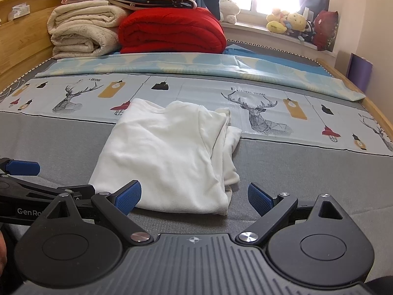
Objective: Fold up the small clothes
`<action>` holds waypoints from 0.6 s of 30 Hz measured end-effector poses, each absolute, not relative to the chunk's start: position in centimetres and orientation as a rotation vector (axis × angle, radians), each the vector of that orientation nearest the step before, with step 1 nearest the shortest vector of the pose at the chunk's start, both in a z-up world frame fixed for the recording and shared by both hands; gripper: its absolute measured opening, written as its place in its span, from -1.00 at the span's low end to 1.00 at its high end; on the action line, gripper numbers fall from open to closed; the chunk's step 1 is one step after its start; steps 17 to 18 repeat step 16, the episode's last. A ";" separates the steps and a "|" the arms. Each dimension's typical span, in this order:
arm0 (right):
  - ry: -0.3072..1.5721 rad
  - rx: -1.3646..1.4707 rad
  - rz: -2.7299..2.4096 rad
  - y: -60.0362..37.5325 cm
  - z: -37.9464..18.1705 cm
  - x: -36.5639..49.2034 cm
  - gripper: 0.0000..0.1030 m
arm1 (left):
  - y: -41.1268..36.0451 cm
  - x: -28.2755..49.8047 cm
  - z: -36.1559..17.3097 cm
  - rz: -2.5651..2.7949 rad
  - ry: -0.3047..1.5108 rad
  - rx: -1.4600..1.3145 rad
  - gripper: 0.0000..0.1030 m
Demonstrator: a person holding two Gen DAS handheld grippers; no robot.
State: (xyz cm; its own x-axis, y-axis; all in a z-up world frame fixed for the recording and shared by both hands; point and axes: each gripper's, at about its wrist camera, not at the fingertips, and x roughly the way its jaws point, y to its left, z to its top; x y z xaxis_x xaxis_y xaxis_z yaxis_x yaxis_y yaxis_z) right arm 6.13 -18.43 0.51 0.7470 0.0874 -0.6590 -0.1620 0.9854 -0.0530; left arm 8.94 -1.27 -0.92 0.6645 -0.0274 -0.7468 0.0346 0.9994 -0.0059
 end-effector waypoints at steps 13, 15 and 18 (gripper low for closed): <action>0.718 -0.105 0.134 -18.4 0.4 6.3 0.83 | -1.3 9.1 -1.3 -0.037 0.842 0.013 0.99; 0.717 -0.106 0.134 -18.4 0.4 6.3 0.83 | -1.3 9.1 -1.2 -0.037 0.843 0.013 0.99; 0.717 -0.106 0.134 -18.4 0.4 6.3 0.83 | -1.3 9.1 -1.2 -0.037 0.843 0.012 0.99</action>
